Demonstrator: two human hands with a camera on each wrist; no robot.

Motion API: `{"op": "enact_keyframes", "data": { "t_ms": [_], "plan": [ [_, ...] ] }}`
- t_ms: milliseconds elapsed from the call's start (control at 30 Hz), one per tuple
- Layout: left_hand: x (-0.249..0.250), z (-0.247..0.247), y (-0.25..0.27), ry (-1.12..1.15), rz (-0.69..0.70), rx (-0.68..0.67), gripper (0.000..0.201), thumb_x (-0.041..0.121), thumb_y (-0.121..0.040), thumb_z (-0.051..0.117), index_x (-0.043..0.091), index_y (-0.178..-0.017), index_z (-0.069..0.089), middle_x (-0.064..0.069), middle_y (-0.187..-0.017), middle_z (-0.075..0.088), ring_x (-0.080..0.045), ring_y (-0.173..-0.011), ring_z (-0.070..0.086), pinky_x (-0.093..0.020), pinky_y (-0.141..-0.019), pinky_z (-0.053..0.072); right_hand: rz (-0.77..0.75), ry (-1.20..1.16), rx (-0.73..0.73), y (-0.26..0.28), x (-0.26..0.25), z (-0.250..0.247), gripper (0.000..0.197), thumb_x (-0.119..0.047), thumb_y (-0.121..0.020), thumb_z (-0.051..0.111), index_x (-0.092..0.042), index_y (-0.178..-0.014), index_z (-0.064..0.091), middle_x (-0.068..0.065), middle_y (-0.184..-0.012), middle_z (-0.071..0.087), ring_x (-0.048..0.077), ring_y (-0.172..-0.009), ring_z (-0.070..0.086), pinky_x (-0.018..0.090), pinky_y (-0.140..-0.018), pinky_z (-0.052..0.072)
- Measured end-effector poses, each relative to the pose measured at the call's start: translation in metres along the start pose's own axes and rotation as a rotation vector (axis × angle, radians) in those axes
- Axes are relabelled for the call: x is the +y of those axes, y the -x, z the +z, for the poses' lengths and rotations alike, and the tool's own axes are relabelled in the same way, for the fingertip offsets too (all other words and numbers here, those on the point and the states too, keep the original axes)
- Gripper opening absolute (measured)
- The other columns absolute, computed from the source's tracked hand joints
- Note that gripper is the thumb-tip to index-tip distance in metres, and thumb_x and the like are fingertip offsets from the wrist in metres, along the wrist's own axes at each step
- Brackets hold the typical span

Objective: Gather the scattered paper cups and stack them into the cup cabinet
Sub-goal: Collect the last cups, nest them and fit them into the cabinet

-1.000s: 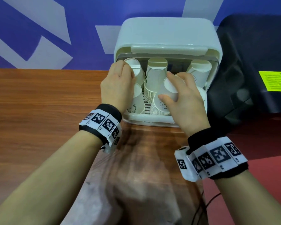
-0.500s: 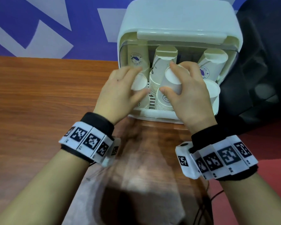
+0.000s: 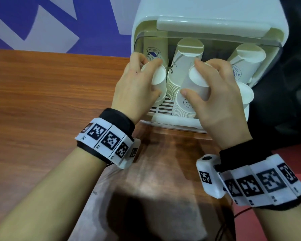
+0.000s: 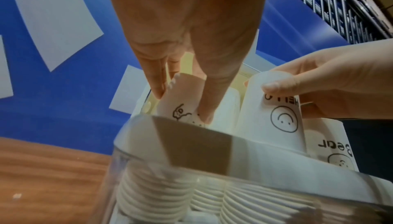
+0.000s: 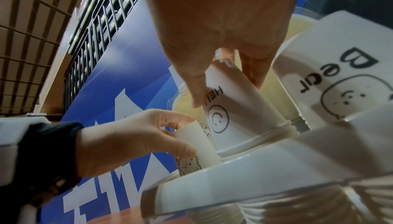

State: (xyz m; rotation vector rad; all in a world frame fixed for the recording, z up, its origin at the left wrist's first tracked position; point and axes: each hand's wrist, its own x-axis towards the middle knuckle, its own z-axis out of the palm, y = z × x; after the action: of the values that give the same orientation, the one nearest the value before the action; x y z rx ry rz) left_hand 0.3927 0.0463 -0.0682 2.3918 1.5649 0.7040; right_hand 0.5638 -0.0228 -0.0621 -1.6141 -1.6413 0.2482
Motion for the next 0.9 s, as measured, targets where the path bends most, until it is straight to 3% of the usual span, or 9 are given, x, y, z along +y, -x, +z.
{"op": "enact_keyframes", "data": {
  "t_ms": [133, 300, 367, 433, 533, 667, 733, 800, 900],
  "plan": [
    [0.001, 0.005, 0.001, -0.035, -0.001, 0.031, 0.061, 0.012, -0.074, 0.067, 0.019, -0.133, 0.05, -0.012, -0.122, 0.044, -0.025, -0.103, 0.052, -0.031, -0.061, 0.041, 0.006, 0.005, -0.01, -0.001, -0.001, -0.003, 0.052, -0.023, -0.085, 0.068, -0.006, -0.132, 0.053, 0.016, -0.13, 0.046, 0.023, -0.118, 0.047, 0.02, -0.1, 0.033],
    [0.004, 0.008, -0.001, -0.163, -0.028, 0.033, 0.055, 0.007, -0.084, 0.058, 0.01, -0.136, 0.043, -0.011, -0.141, 0.038, -0.03, -0.104, 0.055, -0.032, -0.057, 0.035, 0.027, -0.022, -0.027, 0.001, -0.002, -0.003, 0.053, -0.025, -0.085, 0.067, -0.009, -0.133, 0.052, 0.012, -0.133, 0.044, 0.019, -0.121, 0.045, 0.018, -0.102, 0.032],
    [0.007, 0.007, 0.0, -0.119, 0.053, 0.095, 0.057, 0.004, -0.083, 0.056, 0.01, -0.139, 0.044, -0.009, -0.145, 0.039, -0.026, -0.124, 0.048, -0.028, -0.068, 0.045, 0.032, -0.022, -0.029, 0.002, -0.001, -0.002, 0.055, -0.024, -0.085, 0.068, -0.01, -0.135, 0.051, 0.011, -0.134, 0.044, 0.018, -0.123, 0.044, 0.018, -0.103, 0.032],
    [0.013, 0.007, 0.0, -0.012, 0.146, 0.136, 0.063, 0.006, -0.082, 0.058, 0.013, -0.143, 0.04, -0.006, -0.144, 0.041, -0.02, -0.132, 0.041, -0.022, -0.08, 0.044, 0.036, 0.007, 0.003, 0.004, -0.001, 0.0, 0.056, -0.024, -0.084, 0.069, -0.009, -0.134, 0.05, 0.01, -0.134, 0.046, 0.021, -0.124, 0.044, 0.023, -0.104, 0.033],
    [0.023, 0.008, -0.012, 0.042, 0.204, 0.083, 0.068, 0.011, -0.081, 0.062, 0.016, -0.144, 0.038, -0.006, -0.14, 0.043, -0.021, -0.121, 0.049, -0.026, -0.073, 0.046, 0.061, 0.056, 0.103, 0.01, 0.0, -0.002, 0.052, -0.026, -0.079, 0.073, -0.005, -0.123, 0.052, 0.01, -0.129, 0.052, 0.026, -0.119, 0.045, 0.029, -0.101, 0.031],
    [0.031, 0.014, -0.034, 0.001, 0.2, 0.069, 0.043, 0.015, -0.082, 0.063, 0.01, -0.122, 0.051, -0.009, -0.127, 0.049, -0.025, -0.104, 0.055, -0.033, -0.071, 0.047, 0.098, 0.113, 0.122, 0.013, -0.002, -0.01, 0.047, -0.031, -0.075, 0.075, -0.009, -0.108, 0.05, 0.003, -0.117, 0.057, 0.025, -0.107, 0.049, 0.03, -0.091, 0.027],
    [0.034, 0.015, -0.038, 0.032, 0.175, 0.075, 0.039, 0.016, -0.081, 0.064, 0.007, -0.116, 0.05, -0.008, -0.118, 0.053, -0.026, -0.096, 0.055, -0.042, -0.072, 0.048, 0.092, 0.083, 0.103, 0.012, -0.003, -0.013, 0.046, -0.028, -0.075, 0.075, -0.008, -0.107, 0.049, 0.002, -0.113, 0.057, 0.026, -0.104, 0.052, 0.034, -0.095, 0.03],
    [0.033, 0.015, -0.04, 0.058, 0.179, 0.092, 0.036, 0.016, -0.08, 0.065, 0.005, -0.111, 0.051, -0.007, -0.111, 0.055, -0.026, -0.092, 0.055, -0.041, -0.073, 0.046, 0.08, 0.049, 0.09, 0.013, -0.003, -0.015, 0.045, -0.024, -0.075, 0.075, -0.006, -0.108, 0.05, 0.004, -0.116, 0.057, 0.028, -0.104, 0.052, 0.04, -0.095, 0.038],
    [0.028, 0.012, -0.042, 0.092, 0.212, 0.124, 0.028, 0.018, -0.079, 0.065, 0.006, -0.102, 0.054, -0.001, -0.102, 0.056, -0.02, -0.089, 0.053, -0.035, -0.075, 0.042, 0.08, 0.01, 0.084, 0.017, -0.003, -0.018, 0.043, -0.02, -0.076, 0.074, -0.005, -0.109, 0.051, 0.003, -0.124, 0.055, 0.027, -0.108, 0.051, 0.031, -0.091, 0.038]
  ]
}}
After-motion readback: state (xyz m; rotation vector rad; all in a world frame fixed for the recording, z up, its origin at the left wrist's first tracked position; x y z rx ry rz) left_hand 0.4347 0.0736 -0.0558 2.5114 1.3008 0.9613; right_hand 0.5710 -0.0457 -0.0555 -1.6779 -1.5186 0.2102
